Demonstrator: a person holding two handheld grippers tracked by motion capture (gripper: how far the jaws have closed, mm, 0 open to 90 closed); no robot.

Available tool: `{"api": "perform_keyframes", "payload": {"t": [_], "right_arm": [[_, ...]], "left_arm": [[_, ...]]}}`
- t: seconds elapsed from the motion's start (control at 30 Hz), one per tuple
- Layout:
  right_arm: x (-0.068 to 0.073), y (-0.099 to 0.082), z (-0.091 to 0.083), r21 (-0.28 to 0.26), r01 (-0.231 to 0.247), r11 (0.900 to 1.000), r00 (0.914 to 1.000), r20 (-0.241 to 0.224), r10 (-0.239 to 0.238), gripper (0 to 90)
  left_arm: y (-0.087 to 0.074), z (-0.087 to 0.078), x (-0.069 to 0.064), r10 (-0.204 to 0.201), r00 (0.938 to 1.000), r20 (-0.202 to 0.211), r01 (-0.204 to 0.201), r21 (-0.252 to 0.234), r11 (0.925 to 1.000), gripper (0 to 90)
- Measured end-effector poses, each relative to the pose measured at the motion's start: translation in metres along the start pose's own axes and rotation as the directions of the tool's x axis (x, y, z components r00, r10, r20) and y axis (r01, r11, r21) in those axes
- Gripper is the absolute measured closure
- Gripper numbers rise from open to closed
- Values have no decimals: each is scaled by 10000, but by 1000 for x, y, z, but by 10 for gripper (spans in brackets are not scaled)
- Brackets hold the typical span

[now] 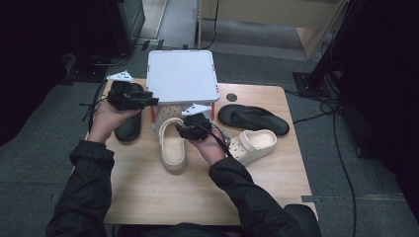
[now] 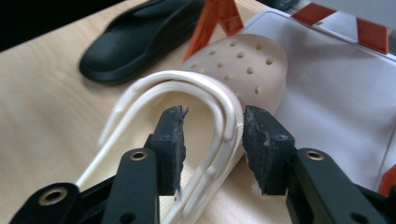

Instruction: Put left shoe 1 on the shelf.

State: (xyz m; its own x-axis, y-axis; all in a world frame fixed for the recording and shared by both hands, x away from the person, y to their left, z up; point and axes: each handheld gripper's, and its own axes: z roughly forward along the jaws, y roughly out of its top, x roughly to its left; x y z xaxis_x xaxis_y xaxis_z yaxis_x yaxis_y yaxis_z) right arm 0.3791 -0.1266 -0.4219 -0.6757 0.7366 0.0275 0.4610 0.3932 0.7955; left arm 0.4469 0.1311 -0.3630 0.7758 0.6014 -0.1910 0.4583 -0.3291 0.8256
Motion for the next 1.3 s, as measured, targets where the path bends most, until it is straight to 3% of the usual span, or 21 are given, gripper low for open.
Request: {"api": "perform_keyframes", "payload": {"t": [0.07,0.1,0.27,0.37,0.63,0.87,1.1,1.3], "right_arm": [[0,0,-3,-6,44,10000,10000,-44,-44,603],[2,-1,-10,-9,164,9999,9994,-320,-164,630],[9,-5,-21,-8,362,9993,9959,-824,-362,691],[15,-14,-26,101,327,9994,9905,-1340,-310,723],[36,-44,-31,182,230,9996,9753,-2200,-185,785],[49,-66,-36,437,481,9979,9588,-2822,-338,841],[62,-86,-29,1049,1081,9886,9510,-3008,-721,879],[65,-97,-14,1629,1356,9773,9510,-2980,-823,879]], "left_arm": [[0,0,0,-8,10000,3,8,7,10000,553],[0,0,0,-16,10000,4,16,3,10000,554],[0,0,0,-32,10000,-12,32,0,10000,560],[0,0,0,-42,10000,-37,42,3,10000,564],[0,0,0,-68,10000,-56,68,-21,10000,571],[0,0,-1,-89,9999,-105,89,16,10000,573],[0,0,-1,-98,9999,-84,98,28,9999,578],[0,0,-1,-127,9999,-73,127,-9,9999,578]]}}
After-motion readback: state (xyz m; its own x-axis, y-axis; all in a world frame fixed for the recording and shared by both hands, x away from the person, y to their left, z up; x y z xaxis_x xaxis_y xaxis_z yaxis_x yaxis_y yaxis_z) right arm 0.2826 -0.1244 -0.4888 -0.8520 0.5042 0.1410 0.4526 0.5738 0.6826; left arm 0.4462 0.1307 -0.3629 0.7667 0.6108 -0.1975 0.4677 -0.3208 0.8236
